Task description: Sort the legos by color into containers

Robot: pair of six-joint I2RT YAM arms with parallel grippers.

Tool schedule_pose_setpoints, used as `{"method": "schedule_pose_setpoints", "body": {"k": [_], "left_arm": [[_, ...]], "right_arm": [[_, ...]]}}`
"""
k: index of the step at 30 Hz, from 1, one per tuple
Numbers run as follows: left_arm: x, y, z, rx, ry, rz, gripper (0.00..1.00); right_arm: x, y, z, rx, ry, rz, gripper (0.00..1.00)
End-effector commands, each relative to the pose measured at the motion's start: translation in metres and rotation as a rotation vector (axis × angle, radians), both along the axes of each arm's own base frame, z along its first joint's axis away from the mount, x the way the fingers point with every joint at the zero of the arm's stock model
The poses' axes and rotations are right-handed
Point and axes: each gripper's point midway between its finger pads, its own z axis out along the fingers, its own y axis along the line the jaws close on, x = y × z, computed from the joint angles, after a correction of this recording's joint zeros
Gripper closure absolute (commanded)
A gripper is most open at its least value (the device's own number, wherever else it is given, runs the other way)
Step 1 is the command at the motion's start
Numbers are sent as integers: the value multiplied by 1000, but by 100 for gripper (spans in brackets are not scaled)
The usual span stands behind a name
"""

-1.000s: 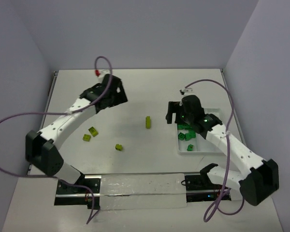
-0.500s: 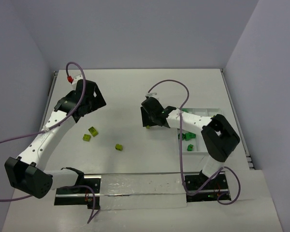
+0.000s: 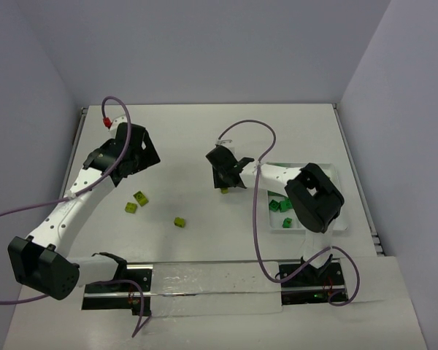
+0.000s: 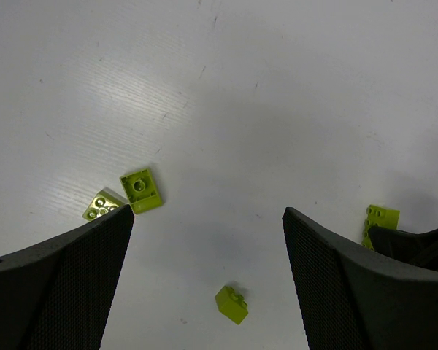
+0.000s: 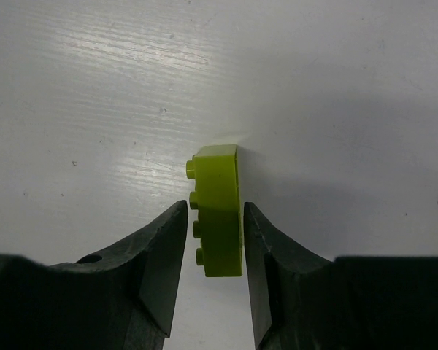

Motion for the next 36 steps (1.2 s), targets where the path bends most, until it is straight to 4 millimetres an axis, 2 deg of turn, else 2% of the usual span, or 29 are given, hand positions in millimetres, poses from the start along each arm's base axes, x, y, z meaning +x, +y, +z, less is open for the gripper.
{"method": "schedule_pose_setpoints", "body": {"k": [1, 8, 16, 18, 22, 30, 32, 36], "left_arm": [[2, 4, 7, -2, -35, 0, 9], [-4, 4, 1, -14, -26, 2, 9], [-6, 6, 3, -25, -36, 1, 9], [-6, 6, 0, -31, -32, -7, 9], [-4, 8, -8, -48, -12, -8, 9], [-5, 20, -15, -72, 15, 4, 9], [-9, 16, -17, -94, 26, -16, 9], [-19, 9, -24, -137, 43, -45, 9]], "right_arm": [[13, 8, 11, 11, -43, -20, 57], [12, 8, 4, 0, -24, -18, 58], [15, 15, 14, 29, -26, -30, 92], [16, 16, 26, 55, -41, -31, 100], [18, 16, 51, 79, -84, -29, 100], [36, 9, 100, 116, -162, -52, 100], [41, 3, 111, 156, -167, -72, 100], [51, -26, 135, 214, -213, -137, 100]]}}
